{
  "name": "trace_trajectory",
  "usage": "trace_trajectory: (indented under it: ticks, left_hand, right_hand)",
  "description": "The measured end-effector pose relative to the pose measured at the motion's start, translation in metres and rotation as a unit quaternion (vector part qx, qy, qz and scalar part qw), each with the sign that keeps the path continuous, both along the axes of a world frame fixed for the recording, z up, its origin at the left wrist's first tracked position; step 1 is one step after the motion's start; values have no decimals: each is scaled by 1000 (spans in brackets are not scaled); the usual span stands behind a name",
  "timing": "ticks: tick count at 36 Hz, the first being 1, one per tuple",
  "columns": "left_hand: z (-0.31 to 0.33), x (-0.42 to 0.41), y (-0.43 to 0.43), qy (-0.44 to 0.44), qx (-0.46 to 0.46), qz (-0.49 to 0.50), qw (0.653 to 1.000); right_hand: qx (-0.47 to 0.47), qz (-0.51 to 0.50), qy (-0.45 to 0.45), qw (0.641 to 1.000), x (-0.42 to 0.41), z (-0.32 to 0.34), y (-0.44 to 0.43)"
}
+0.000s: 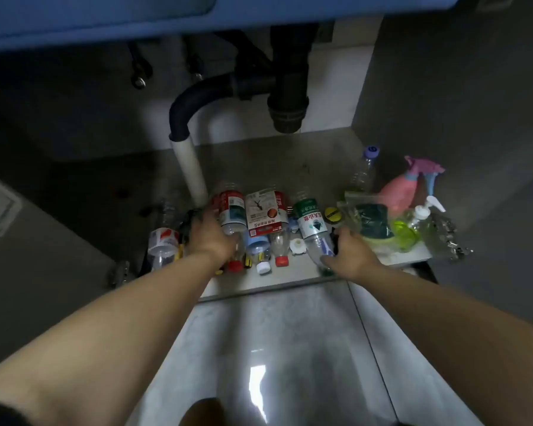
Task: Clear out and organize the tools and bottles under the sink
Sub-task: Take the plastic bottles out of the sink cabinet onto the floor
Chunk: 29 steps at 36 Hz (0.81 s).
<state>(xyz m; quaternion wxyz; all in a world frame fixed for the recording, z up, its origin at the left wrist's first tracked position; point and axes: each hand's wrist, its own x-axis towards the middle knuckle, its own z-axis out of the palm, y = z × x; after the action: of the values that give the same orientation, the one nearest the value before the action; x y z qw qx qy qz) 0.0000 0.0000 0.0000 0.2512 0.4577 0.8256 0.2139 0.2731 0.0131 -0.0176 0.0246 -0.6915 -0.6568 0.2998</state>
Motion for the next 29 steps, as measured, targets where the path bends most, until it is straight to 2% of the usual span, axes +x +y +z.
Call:
trace_trajectory:
  ticks: [5, 11, 18, 23, 26, 29]
  left_hand:
    - [-17, -7, 21, 17, -24, -1, 1000]
    - [-34, -6, 32, 32, -40, 6, 999]
    - [-27, -4, 23, 16, -21, 14, 1000]
    - [-1, 5, 3, -43, 12, 8, 999]
    - [19, 28, -12, -99, 35, -40, 994]
    - [37, 64, -33, -176, 53, -94, 978]
  right_hand:
    - [4, -54, 2, 999, -18, -21, 22]
    - [41, -74, -53, 995, -31, -43, 32]
    - [45, -95, -54, 993, -30, -34, 27]
    - [51, -77, 10, 996, -4, 2, 13]
    - [53, -35, 58, 996, 21, 28, -1]
    - [7, -12, 99, 995, 51, 52, -22]
